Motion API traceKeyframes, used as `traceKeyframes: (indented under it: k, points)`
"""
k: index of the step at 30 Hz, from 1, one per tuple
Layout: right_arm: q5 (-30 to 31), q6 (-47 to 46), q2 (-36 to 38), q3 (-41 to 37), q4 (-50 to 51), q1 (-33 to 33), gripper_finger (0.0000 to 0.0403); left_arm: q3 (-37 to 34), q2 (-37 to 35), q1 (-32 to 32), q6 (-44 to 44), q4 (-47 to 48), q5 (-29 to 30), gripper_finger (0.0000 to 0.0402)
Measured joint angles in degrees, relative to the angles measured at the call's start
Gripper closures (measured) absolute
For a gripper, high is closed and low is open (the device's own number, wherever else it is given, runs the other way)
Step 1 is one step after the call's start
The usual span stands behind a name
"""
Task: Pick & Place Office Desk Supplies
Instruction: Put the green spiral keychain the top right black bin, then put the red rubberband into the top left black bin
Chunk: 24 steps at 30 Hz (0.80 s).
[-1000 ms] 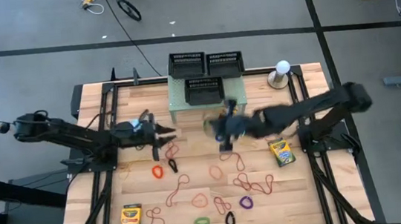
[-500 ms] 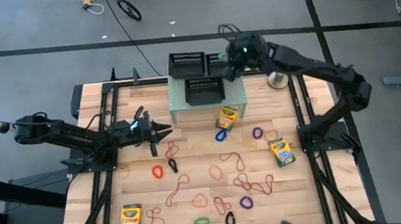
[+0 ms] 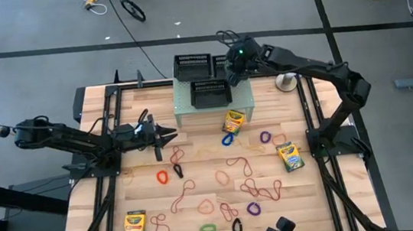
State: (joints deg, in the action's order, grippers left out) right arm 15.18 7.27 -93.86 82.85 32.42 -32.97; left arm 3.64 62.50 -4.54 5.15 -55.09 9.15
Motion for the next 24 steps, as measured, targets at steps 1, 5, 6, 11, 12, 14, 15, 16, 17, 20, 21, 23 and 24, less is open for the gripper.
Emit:
traceKeyframes:
  k: [1,5,6,11,12,14,15,16,17,20,21,23,24]
  points:
    - [0.63,-0.28,0.01,0.00,0.00,0.15,0.0287,0.00,0.00,0.02,0.00,0.00,-0.06,0.0308]
    - [3.63,-0.62,0.44,0.00,0.00,0.55,0.0245,0.00,0.00,0.02,-0.44,0.02,-0.16,0.0308]
    - [4.43,-0.61,0.60,0.00,0.12,0.71,0.0238,0.00,0.00,0.02,-0.40,0.02,-0.15,0.0308]
    - [6.13,-0.30,4.50,0.00,1.67,4.35,0.0244,0.00,0.00,0.02,-0.23,1.05,-0.16,0.0308]
    - [6.27,0.19,5.83,0.00,1.93,5.55,0.0253,0.00,0.00,0.02,-0.27,1.60,-0.16,0.0308]
    - [6.53,0.78,8.80,0.00,3.47,8.11,0.0277,0.00,0.00,0.02,-0.24,2.45,-0.16,0.0308]
    - [7.05,0.74,10.25,0.00,4.28,9.66,0.0291,0.00,0.00,0.02,0.12,3.01,-0.16,0.0308]
    - [7.17,0.43,11.67,0.00,5.29,11.08,0.0305,0.00,0.00,0.02,0.46,3.67,-0.16,0.0308]
    - [7.17,-0.26,12.89,0.00,6.80,12.45,0.0321,0.00,0.00,0.02,1.14,4.09,-0.18,0.0308]
    - [7.14,-3.24,16.42,-2.89,8.05,16.84,0.0367,0.02,0.00,0.02,3.42,3.82,-1.41,0.0308]
    - [7.15,-3.96,17.55,-4.89,7.68,18.37,0.0382,0.03,0.00,0.02,3.87,3.61,-1.94,0.0308]
    - [7.16,-5.39,19.63,-10.01,4.90,21.44,0.0396,0.09,0.00,0.02,4.31,3.41,-2.32,0.0308]
    - [7.19,-6.22,20.73,-12.94,2.88,23.00,0.0395,0.09,0.00,0.02,4.33,3.43,-2.34,0.0308]
